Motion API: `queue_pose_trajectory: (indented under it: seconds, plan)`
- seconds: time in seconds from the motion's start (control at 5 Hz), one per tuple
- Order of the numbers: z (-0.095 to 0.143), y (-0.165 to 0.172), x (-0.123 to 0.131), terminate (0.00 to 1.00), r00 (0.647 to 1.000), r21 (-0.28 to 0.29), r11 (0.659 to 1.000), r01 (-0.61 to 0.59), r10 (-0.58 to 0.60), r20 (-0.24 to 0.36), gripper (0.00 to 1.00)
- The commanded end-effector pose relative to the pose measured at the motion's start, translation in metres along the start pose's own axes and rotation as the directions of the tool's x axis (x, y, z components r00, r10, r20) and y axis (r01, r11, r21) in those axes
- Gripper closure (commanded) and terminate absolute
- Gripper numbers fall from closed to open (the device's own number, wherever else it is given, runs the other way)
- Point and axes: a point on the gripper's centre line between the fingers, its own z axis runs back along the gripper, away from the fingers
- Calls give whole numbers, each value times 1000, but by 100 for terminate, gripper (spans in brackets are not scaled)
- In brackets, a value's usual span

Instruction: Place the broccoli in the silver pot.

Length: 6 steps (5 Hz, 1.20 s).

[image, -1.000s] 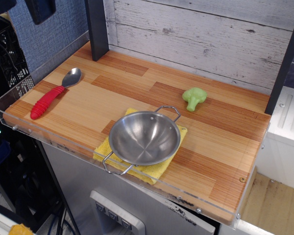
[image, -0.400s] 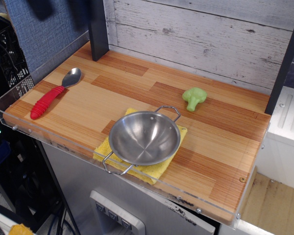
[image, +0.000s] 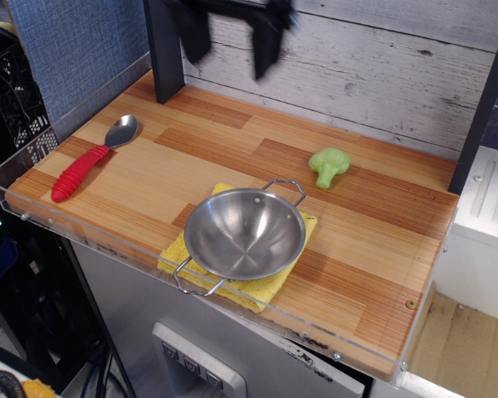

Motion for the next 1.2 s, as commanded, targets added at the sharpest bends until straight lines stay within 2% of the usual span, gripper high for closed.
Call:
queue_pose_trajectory:
  seconds: [0.0, 0.2, 0.4, 0.6, 1.0]
  plan:
    - [-13, -16, 44, 0, 992, 11, 994, -112, 111, 55, 0]
    - [-30, -16, 66, 0, 987, -26, 988, -153, 154, 46, 0]
    - [-52, -20, 77, 0, 988, -32, 989, -148, 149, 33, 0]
    - [-67, -29, 74, 0, 993, -15, 993, -116, 117, 34, 0]
    - [-84, -39, 63, 0, 999, 55, 998, -18, 16, 36, 0]
